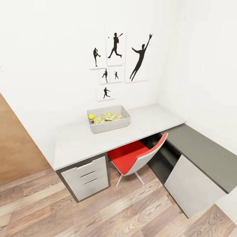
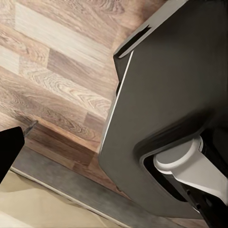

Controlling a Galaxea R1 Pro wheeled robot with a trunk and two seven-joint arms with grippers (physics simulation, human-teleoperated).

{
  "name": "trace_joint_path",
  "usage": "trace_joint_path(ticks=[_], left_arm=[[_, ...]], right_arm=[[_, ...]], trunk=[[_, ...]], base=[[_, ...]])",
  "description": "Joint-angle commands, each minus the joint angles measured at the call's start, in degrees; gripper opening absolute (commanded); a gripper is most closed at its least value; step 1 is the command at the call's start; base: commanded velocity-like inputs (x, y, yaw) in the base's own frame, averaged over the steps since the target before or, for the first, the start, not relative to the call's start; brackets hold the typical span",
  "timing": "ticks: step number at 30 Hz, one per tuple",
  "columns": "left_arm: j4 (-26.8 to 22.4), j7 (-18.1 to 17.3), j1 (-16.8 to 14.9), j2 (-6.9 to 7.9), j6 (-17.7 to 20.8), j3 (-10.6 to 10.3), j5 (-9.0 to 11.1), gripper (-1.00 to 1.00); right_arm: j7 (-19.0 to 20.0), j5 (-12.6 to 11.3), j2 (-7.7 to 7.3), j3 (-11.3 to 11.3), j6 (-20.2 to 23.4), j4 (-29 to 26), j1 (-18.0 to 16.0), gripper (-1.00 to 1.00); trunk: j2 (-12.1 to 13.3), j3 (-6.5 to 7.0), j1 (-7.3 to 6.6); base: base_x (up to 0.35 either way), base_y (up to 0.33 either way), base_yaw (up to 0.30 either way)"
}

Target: Put all the toys in the child's room - the three board games (two on the bed and one on the table), the two jigsaw puzzles on the table, and the tennis ball on the table - inside the toy box on the table in the child's room.

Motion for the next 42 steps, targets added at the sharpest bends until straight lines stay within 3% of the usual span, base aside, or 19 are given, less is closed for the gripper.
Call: trace_joint_path(ticks=[1,42], left_arm=[[-0.1,0.3,0.0,0.00,0.3,-0.3,0.6,1.00],[-0.1,0.3,0.0,0.00,0.3,-0.3,0.6,1.00]], right_arm=[[0.2,0.5,0.00,-0.4,-0.2,0.0,0.0,1.00],[0.5,0.9,0.12,0.0,0.0,0.0,0.0,1.00]], trunk=[[-0.1,-0.01,0.03],[-0.1,3.57,0.03]], base=[[0.000,0.000,0.108],[0.000,0.000,0.105]])
